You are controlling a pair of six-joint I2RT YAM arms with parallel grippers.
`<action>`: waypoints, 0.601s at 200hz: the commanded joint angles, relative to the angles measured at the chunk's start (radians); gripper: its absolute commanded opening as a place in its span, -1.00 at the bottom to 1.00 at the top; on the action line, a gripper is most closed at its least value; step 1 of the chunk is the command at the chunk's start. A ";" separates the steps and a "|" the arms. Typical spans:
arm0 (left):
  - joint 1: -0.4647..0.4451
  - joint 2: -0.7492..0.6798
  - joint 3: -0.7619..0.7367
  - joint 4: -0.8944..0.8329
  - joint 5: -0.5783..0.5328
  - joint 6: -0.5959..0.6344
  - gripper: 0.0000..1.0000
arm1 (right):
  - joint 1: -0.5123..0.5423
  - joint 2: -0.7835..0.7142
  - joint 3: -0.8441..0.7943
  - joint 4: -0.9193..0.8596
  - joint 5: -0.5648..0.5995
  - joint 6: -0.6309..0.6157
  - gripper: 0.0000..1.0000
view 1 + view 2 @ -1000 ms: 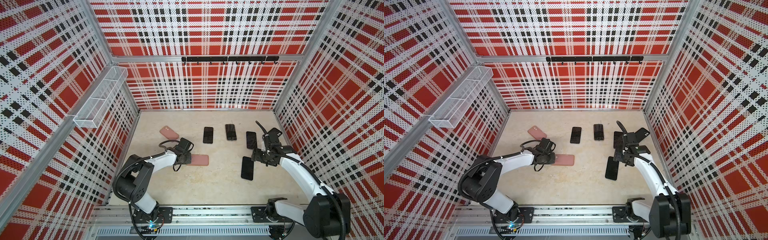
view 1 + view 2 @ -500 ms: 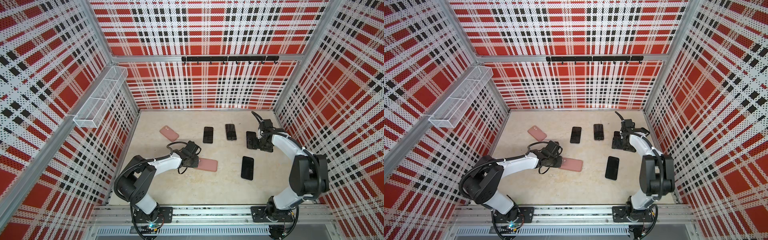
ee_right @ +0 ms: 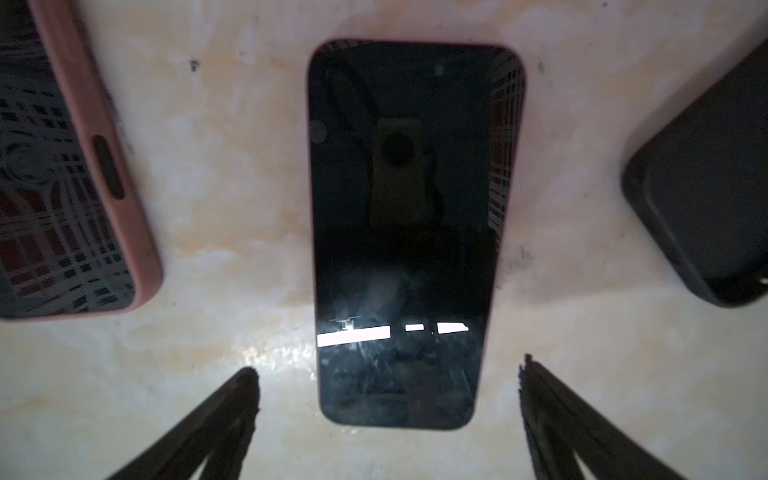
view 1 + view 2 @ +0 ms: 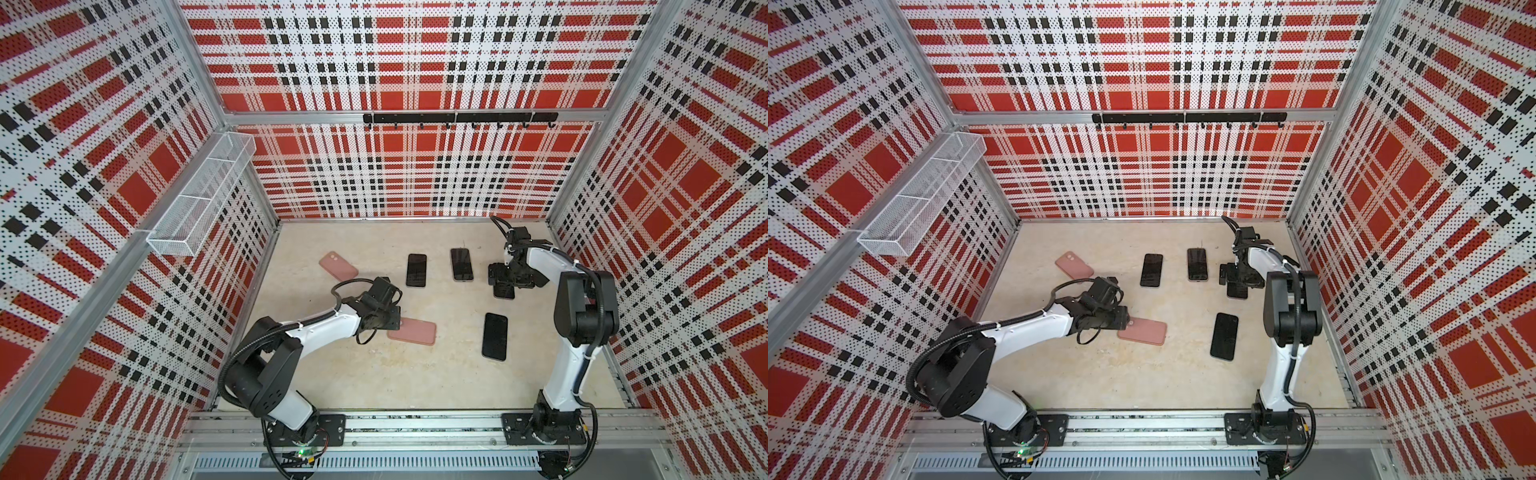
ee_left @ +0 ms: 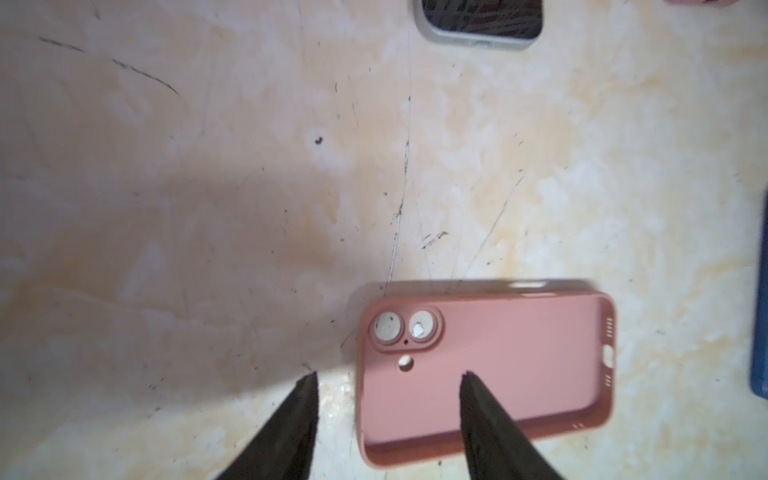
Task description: Put the phone into the phone case
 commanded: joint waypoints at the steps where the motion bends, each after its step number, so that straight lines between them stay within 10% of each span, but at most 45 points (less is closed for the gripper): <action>1: 0.032 -0.097 0.022 -0.010 0.028 -0.008 0.23 | -0.011 0.047 0.033 -0.025 -0.001 -0.008 0.97; 120: 0.106 -0.129 0.023 0.126 0.127 -0.079 0.19 | -0.025 0.066 -0.015 0.021 -0.007 -0.023 0.37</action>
